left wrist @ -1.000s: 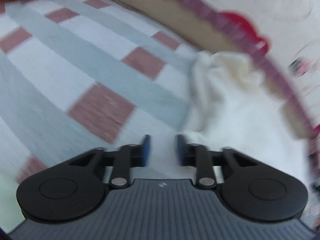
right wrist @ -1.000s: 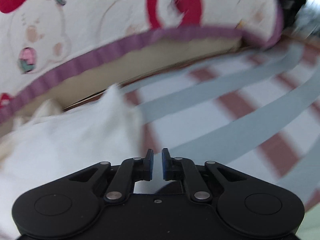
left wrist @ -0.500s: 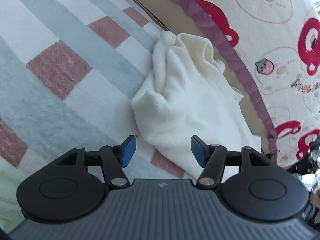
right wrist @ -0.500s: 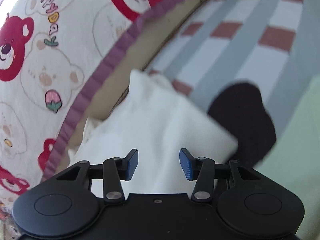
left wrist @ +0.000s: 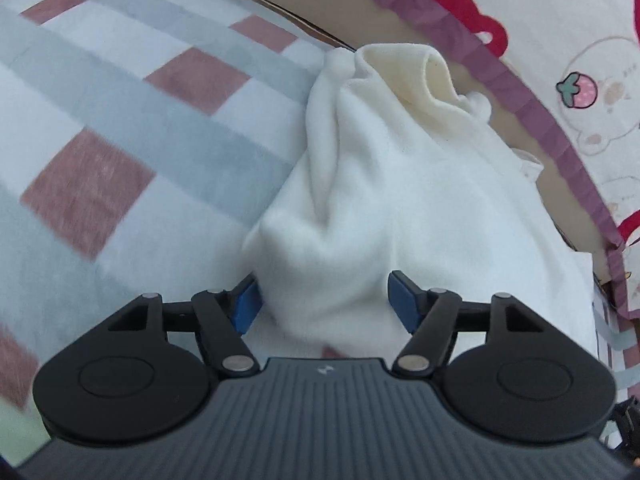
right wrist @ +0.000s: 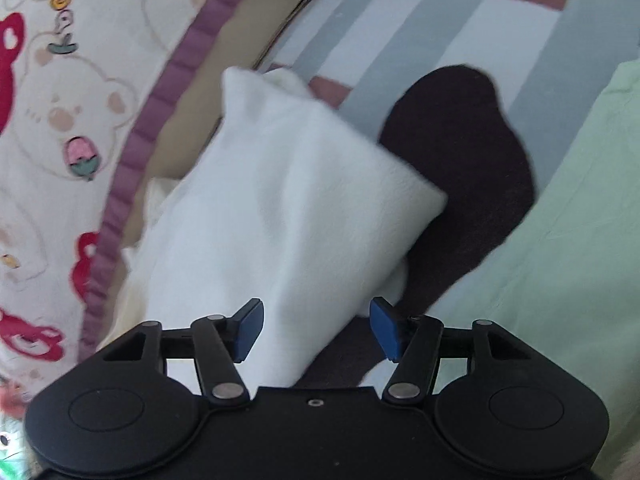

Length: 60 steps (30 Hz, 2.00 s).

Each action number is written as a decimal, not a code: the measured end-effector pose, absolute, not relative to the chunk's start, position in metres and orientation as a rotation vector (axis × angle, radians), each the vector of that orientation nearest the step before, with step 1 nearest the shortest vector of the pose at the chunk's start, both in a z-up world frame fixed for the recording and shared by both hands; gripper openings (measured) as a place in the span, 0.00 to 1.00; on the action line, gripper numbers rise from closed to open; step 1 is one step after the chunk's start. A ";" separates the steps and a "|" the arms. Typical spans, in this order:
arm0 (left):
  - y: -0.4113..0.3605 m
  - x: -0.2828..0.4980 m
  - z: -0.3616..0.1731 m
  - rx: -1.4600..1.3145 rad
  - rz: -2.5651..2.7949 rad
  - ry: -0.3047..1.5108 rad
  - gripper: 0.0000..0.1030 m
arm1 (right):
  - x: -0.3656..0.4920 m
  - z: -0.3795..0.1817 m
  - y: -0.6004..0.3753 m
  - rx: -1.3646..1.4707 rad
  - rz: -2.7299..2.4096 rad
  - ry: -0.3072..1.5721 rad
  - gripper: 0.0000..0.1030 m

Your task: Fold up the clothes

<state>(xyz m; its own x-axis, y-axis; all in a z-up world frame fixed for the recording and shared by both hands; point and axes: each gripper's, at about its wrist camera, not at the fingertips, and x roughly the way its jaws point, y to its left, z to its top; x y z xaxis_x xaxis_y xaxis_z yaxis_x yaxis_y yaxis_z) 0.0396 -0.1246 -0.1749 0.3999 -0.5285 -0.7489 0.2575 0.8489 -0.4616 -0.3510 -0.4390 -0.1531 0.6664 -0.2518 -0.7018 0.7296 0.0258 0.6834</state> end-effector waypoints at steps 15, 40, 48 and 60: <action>-0.109 0.037 -0.177 -0.416 -0.455 0.954 0.36 | -0.345 -0.169 -0.454 1.179 -0.964 0.212 0.64; -0.130 0.012 -0.109 -0.213 -0.670 0.802 0.16 | -0.334 -0.074 -0.479 0.860 -0.718 0.264 0.12; -0.103 -0.002 -0.099 -0.288 -0.696 0.818 0.15 | -0.352 -0.066 -0.481 0.856 -0.702 0.399 0.12; -0.040 -0.065 -0.119 -0.367 -0.618 1.085 0.22 | -0.369 -0.042 -0.454 0.703 -0.812 0.836 0.36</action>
<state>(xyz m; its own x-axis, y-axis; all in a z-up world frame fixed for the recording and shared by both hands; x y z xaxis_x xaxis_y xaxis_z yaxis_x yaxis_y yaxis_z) -0.0646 -0.0397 -0.1193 0.3245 -0.6300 -0.7055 0.2853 0.7764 -0.5620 -0.3686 -0.4536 -0.0420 0.4194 -0.3320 -0.8449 0.8347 0.5069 0.2152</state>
